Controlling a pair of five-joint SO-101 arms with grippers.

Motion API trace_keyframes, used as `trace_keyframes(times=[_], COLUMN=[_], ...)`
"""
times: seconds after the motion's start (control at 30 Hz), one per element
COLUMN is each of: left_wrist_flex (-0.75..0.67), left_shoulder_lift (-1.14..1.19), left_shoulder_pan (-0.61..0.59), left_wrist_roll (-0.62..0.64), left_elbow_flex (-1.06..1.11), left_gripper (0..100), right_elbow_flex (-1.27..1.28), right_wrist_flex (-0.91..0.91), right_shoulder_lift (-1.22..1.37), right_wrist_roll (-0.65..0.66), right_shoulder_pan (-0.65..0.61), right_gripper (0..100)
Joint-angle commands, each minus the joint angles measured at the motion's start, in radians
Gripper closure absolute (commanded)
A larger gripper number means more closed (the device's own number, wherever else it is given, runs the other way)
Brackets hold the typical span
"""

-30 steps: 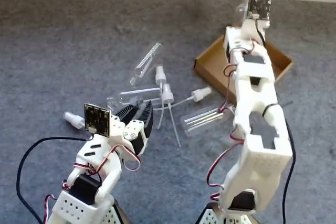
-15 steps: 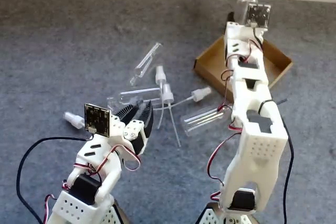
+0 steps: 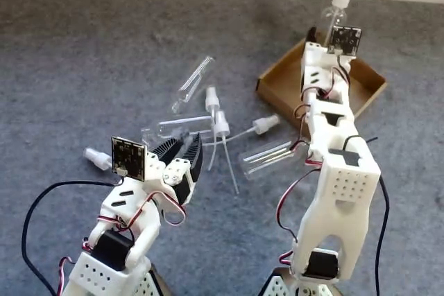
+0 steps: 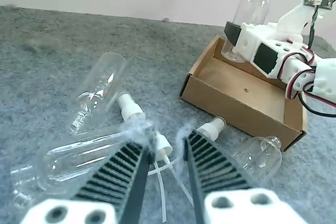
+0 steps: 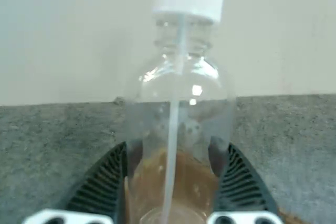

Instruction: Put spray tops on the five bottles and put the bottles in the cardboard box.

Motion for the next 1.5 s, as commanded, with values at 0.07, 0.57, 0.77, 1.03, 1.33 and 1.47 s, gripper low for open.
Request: trace_keyframes(times=[0.07, 0.57, 0.77, 1.03, 1.33, 1.47], left_wrist_flex=[-0.023, -0.023, -0.023, -0.023, -0.023, -0.023], left_shoulder_lift=[-0.005, -0.005, -0.005, -0.005, -0.005, -0.005], left_shoulder_pan=[-0.01, -0.01, -0.012, -0.012, -0.012, -0.012], left_wrist_roll=[-0.009, -0.009, -0.009, -0.009, -0.009, -0.009], left_elbow_flex=[0.021, 0.021, 0.021, 0.021, 0.021, 0.021], left_gripper=[96, 96, 96, 96, 96, 96], right_elbow_flex=[-0.018, -0.022, -0.024, -0.024, -0.024, -0.024], right_wrist_flex=[-0.071, -0.119, -0.119, -0.119, -0.119, -0.119], right_shoulder_lift=[0.024, 0.104, 0.105, 0.105, 0.107, 0.107], right_wrist_roll=[-0.008, -0.006, -0.005, -0.009, -0.003, -0.003], right_shoulder_pan=[0.013, 0.013, 0.01, 0.008, 0.012, 0.013], right_gripper=[92.5, 92.5, 92.4, 92.4, 92.4, 92.4])
